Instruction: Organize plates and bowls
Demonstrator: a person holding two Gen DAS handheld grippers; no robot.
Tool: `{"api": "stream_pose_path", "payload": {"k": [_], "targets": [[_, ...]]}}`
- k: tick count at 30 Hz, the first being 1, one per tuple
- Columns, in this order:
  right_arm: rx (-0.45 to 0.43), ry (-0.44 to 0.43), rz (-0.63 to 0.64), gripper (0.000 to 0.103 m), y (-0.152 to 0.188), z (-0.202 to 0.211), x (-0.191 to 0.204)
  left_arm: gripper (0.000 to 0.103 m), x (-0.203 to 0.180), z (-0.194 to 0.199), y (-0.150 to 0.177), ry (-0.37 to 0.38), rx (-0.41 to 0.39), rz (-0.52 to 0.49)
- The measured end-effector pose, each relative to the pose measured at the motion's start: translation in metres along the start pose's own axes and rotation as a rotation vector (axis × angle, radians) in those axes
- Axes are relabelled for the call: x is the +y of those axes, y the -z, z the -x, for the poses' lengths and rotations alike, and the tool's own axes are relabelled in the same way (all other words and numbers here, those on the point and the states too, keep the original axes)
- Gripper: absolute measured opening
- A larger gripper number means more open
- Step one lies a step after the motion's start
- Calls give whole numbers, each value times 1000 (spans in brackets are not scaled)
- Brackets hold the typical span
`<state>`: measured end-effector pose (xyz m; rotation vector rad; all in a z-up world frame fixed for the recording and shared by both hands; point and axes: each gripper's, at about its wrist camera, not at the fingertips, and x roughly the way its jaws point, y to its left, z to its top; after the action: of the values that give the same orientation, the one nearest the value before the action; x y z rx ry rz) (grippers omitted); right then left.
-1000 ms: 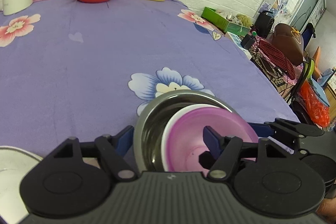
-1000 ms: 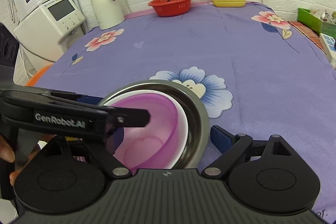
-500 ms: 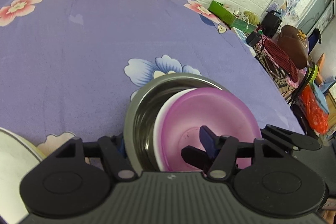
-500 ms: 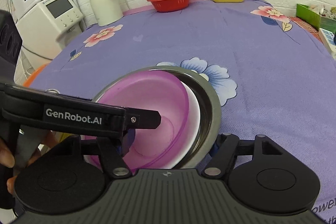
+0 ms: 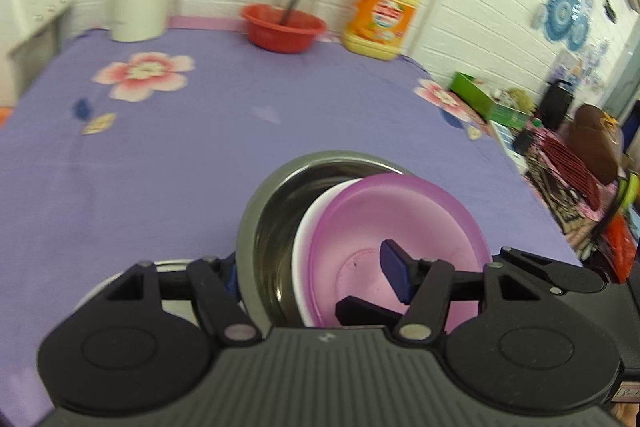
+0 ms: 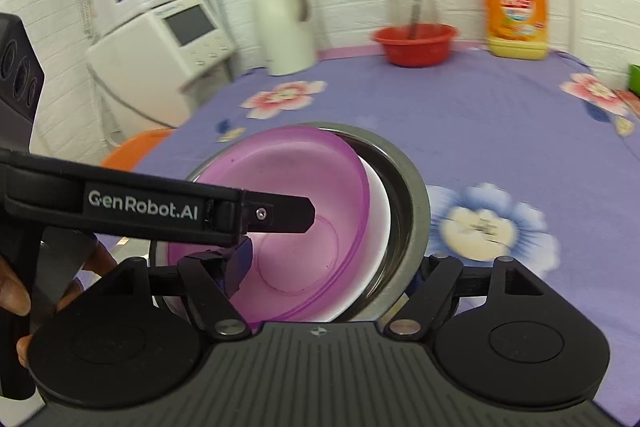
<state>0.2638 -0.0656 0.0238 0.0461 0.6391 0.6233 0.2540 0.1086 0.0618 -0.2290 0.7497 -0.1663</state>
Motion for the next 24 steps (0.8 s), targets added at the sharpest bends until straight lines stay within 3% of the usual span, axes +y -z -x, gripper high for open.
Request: {"api": "stream_pose_path", "payload": {"k": [8, 14, 21, 24], "targets": [[86, -149, 67, 103, 11, -32, 66, 63, 63, 36, 43, -97, 5, 104], [157, -151, 87, 103, 24, -49, 84, 63, 87, 32, 63, -79, 17, 169], [154, -125, 125, 103, 27, -50, 92, 64, 88, 33, 69, -44, -27, 149], [148, -117, 113, 103, 26, -51, 92, 71, 87, 34, 72, -37, -47, 143]]}}
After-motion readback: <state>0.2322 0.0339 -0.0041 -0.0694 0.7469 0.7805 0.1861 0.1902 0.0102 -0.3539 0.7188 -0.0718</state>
